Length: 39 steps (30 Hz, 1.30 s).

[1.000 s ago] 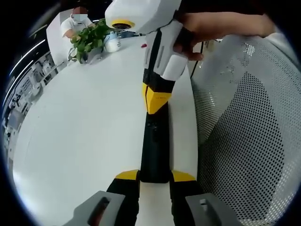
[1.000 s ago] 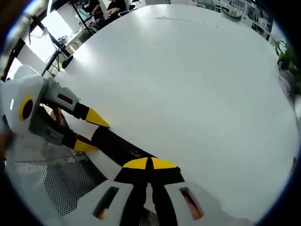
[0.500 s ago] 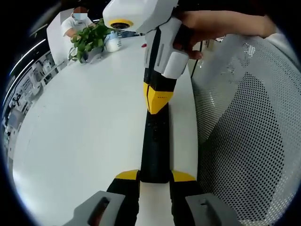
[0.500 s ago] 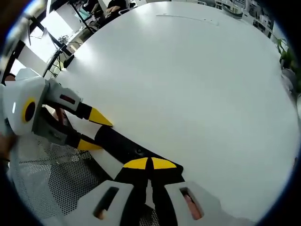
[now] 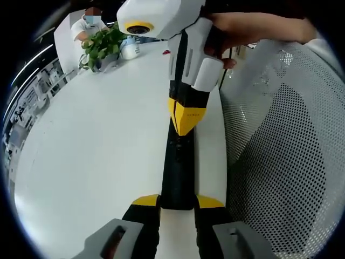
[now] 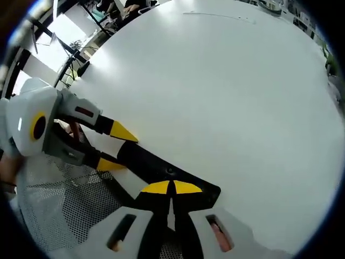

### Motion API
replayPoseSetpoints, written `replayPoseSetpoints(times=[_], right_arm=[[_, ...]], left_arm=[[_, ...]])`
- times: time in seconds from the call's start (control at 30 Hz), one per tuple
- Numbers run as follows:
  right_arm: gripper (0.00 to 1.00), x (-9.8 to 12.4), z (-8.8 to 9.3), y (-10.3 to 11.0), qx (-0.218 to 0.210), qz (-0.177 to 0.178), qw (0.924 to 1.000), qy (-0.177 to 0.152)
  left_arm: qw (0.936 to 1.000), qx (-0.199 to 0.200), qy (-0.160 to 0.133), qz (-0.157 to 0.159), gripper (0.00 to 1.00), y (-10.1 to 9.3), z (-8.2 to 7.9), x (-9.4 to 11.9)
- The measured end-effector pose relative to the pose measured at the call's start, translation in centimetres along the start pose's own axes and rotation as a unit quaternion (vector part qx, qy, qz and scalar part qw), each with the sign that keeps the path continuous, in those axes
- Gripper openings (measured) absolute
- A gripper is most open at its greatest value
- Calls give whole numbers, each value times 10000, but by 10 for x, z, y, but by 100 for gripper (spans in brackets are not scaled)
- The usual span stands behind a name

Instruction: Press the specified remote control buttons in sequence, fully releasing each button before pressing the next.

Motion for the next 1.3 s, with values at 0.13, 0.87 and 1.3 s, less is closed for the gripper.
replayPoseSetpoints(times=[0.13, 0.87, 1.3], right_arm=[[0, -1, 2, 1, 70, 18, 10000, 44], [0, -2, 3, 1, 108, 2, 9999, -40], [0, -1, 3, 1, 101, -142, 9998, -11]], left_arm=[[10000, 0, 2, 2, 24, 0, 0, 0], [10000, 23, -18, -7, 25, 0, -1, 0], [10000, 34, -56, 9, 25, 0, -1, 0]])
Point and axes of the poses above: the point that each gripper's makers call its tool centre point, and the gripper's own axes: x roughly backward along the fingers, y roughly to its left, z roughly out of its underside, the point moved 1 cm from there along x, roughly backward along the fingers, and after that the axes turned 4 degrees about z, right-handed, at the moved point
